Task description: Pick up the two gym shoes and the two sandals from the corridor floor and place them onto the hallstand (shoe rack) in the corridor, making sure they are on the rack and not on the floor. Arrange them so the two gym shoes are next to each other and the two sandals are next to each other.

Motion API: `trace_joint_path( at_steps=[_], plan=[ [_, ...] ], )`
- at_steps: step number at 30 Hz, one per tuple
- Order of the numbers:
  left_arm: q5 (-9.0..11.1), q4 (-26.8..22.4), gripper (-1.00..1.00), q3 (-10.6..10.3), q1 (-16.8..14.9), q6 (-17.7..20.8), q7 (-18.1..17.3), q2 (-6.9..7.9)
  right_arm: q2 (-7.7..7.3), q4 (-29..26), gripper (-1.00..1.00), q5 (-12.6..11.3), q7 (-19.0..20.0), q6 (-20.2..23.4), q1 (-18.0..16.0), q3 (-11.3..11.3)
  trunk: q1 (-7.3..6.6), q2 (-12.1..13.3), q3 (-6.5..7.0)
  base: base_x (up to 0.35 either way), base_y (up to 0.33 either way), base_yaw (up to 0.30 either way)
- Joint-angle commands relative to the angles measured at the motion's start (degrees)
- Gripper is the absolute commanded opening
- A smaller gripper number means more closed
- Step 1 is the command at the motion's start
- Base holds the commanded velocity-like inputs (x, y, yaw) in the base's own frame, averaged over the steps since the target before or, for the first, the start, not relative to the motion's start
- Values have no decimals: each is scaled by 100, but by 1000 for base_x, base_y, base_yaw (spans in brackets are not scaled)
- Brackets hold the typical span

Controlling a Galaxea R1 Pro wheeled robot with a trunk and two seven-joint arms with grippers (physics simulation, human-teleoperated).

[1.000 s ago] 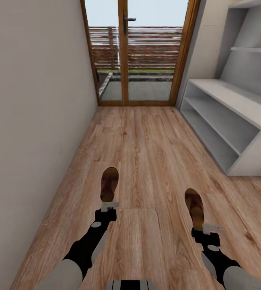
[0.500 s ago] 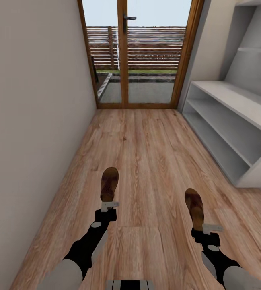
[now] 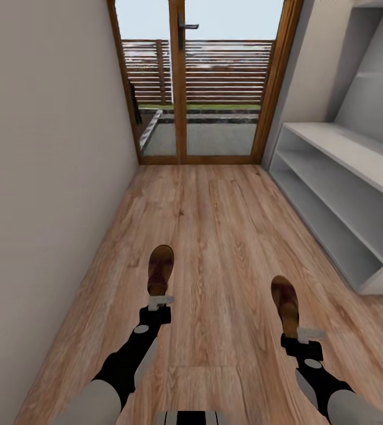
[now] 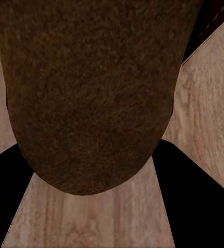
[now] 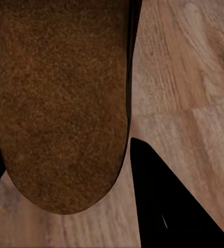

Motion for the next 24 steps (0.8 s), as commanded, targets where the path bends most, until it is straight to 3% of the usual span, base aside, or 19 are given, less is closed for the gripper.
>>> trace_joint_path(
  at_steps=[1,24],
  plan=[
    [-5,-1,-100,0,0,0,0,0,2,-1,-100,-18,-4,-6,0,0,0,0,9,350,0,-62],
    [-6,0,-100,1,0,0,0,0,4,-1,-100,-16,-3,-6,3,3,0,0,220,350,0,-22]
  ],
)
